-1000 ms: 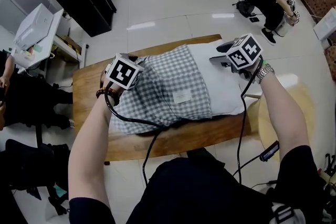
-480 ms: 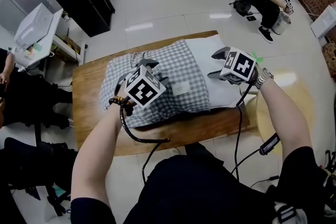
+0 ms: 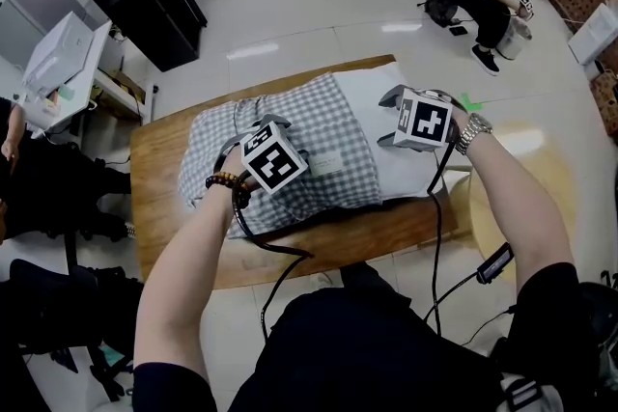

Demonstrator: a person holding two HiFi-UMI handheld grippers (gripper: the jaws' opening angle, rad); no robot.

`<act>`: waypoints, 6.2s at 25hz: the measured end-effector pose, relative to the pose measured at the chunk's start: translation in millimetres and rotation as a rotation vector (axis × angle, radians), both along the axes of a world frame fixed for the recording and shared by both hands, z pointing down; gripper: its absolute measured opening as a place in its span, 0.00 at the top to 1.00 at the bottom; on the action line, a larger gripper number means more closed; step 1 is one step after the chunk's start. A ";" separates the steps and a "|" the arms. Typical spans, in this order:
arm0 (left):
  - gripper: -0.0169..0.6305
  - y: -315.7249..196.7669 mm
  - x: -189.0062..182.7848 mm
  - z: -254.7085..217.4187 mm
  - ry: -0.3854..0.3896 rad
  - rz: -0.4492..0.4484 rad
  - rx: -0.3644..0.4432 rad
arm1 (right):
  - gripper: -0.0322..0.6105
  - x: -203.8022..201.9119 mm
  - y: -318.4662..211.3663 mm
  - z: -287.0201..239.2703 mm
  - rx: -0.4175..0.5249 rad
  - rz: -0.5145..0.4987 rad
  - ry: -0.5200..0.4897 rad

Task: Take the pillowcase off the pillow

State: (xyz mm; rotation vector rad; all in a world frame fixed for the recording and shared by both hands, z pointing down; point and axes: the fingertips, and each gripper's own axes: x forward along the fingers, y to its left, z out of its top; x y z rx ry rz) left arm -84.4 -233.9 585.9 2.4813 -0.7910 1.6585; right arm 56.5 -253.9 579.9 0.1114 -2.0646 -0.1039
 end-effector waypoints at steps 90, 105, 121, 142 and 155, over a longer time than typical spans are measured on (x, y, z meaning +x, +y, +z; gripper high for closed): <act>0.73 140.4 -29.0 91.9 -0.141 -0.042 0.224 | 0.57 -30.6 114.9 62.2 0.359 -0.016 0.052; 0.85 142.4 -19.3 71.1 0.023 -0.097 0.199 | 0.93 -25.5 94.4 60.5 0.391 0.064 0.077; 0.96 113.6 -12.6 89.5 -0.043 -0.139 0.270 | 0.93 -31.8 94.7 55.8 0.363 0.095 0.063; 0.97 139.3 -136.0 50.7 0.047 -0.399 0.227 | 0.94 12.6 77.6 14.0 0.425 0.173 0.066; 0.97 159.1 -204.1 24.1 0.033 -0.534 0.275 | 0.92 44.0 99.3 31.7 0.368 0.174 0.111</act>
